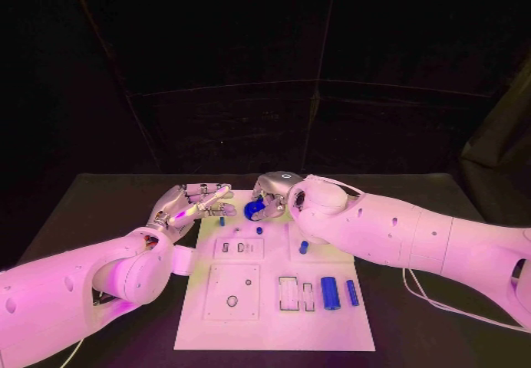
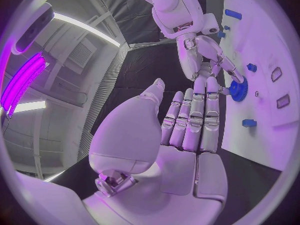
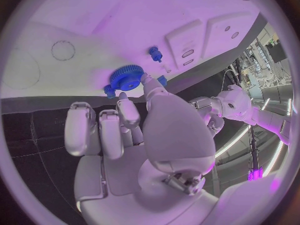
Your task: Assemble the parts on the task board
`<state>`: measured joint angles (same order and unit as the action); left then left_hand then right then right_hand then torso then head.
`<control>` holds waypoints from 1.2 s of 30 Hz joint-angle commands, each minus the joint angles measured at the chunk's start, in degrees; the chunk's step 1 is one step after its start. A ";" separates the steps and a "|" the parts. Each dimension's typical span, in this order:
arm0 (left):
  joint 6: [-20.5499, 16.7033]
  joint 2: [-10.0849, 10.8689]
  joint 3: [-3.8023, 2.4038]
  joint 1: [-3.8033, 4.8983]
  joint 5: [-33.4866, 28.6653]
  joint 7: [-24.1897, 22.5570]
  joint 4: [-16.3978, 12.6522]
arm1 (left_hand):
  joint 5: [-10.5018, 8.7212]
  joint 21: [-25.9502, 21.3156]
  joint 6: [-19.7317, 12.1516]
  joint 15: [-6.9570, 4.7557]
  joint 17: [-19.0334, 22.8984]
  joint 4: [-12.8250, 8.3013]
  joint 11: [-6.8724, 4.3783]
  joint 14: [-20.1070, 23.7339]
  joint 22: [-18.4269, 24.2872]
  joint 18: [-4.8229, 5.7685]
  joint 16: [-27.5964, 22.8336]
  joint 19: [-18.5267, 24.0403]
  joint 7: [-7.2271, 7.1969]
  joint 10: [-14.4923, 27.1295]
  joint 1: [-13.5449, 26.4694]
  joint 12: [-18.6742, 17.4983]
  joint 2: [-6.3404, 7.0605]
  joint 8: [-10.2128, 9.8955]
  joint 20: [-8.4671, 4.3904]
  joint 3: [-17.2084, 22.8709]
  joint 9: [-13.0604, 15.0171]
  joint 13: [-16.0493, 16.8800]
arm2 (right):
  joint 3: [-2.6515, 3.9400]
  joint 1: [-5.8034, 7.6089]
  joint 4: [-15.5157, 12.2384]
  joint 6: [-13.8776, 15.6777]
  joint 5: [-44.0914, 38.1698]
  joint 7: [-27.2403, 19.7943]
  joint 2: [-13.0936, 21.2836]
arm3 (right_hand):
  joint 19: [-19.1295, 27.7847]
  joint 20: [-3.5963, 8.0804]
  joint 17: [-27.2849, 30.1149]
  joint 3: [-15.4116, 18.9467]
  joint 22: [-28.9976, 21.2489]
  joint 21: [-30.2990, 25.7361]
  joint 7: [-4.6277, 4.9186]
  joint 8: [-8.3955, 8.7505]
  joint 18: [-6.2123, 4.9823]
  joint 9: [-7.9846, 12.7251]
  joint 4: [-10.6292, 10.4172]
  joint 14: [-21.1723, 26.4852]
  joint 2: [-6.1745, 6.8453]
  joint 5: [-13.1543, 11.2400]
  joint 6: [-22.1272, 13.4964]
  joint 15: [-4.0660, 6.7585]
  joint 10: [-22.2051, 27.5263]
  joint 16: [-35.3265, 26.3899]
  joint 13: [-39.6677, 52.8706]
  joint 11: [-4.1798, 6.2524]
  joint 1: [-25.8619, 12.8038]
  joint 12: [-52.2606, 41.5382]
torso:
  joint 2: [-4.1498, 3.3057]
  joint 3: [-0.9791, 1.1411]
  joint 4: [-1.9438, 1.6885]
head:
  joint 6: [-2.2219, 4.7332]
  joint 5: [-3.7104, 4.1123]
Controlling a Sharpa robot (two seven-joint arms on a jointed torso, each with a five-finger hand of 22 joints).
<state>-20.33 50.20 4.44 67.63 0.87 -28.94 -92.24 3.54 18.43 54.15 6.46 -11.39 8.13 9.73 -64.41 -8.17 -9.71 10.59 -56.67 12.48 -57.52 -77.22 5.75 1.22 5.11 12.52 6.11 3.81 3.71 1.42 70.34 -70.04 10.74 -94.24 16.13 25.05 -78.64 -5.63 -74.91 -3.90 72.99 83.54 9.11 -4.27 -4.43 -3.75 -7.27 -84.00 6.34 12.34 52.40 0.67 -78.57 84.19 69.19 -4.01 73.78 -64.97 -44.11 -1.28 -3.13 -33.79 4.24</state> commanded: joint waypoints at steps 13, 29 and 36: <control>0.66 0.31 -0.05 0.09 0.26 -0.23 -0.03 | -0.27 0.38 -0.18 0.10 -0.05 -0.40 -0.03 0.10 0.07 -0.70 -0.17 -0.37 0.05 0.24 -0.18 -0.37 -0.46 -0.34 0.04 -0.10 -0.08 -0.10 | -0.02 -0.05 -4.80 11.46 5.90 -7.02 6.20 | -0.36 -0.53 -2.08 4.47 0.43 0.24 -0.08 -0.01 0.85 -0.30 -6.18 -3.45 -2.34 4.62 0.48 -0.39 -0.10 -0.10 1.03 0.06 -1.25 -1.06 | 0.06 0.08 0.28 | 0.11 -0.07; 0.96 0.86 -0.04 0.09 0.26 -0.27 -0.01 | -0.27 0.38 -0.19 0.12 -0.10 -0.43 -0.02 0.11 0.08 -0.69 -0.25 -0.37 0.07 0.26 -0.11 -0.43 -0.50 -0.39 0.05 -0.10 -0.07 -0.09 | -0.08 -0.07 -8.51 6.88 31.56 -25.02 24.09 | 2.64 -0.29 0.35 4.21 -3.77 -1.78 -0.20 0.31 -0.01 -0.21 0.33 -2.78 -1.37 3.93 0.03 -0.17 2.08 -1.71 -1.50 0.30 8.10 2.51 | 0.29 0.53 1.63 | 0.81 0.10; 1.23 0.54 -0.03 0.07 0.26 -0.20 0.29 | -0.27 0.38 -0.19 0.12 -0.10 -0.43 -0.02 0.11 0.08 -0.69 -0.25 -0.37 0.07 0.26 -0.11 -0.43 -0.50 -0.39 0.05 -0.10 -0.07 -0.09 | -0.10 -0.56 -5.80 6.04 32.09 -26.28 25.52 | 2.74 -0.28 0.38 4.43 -3.92 -1.87 -0.17 0.32 -0.04 -0.21 0.55 -2.78 -1.23 4.14 -0.01 -0.16 2.17 -1.76 -1.67 0.29 8.31 2.73 | 0.28 0.50 1.49 | 0.66 0.74</control>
<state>-20.08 50.83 4.45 67.63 0.87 -28.86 -91.96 3.54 18.43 54.15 6.46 -11.43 7.97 9.73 -64.41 -8.17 -9.70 10.60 -56.67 12.48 -57.52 -77.22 5.52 1.22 5.11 12.51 5.95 3.82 3.71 1.32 69.85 -76.11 18.13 -64.91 -7.12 50.48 -76.47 -5.92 -74.56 0.49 69.11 82.02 8.95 -4.27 -4.43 -3.99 -6.91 -84.14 4.83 16.22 52.69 0.40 -76.75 82.65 67.59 -3.58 81.59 -62.46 -43.80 -0.76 -1.55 -33.06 4.77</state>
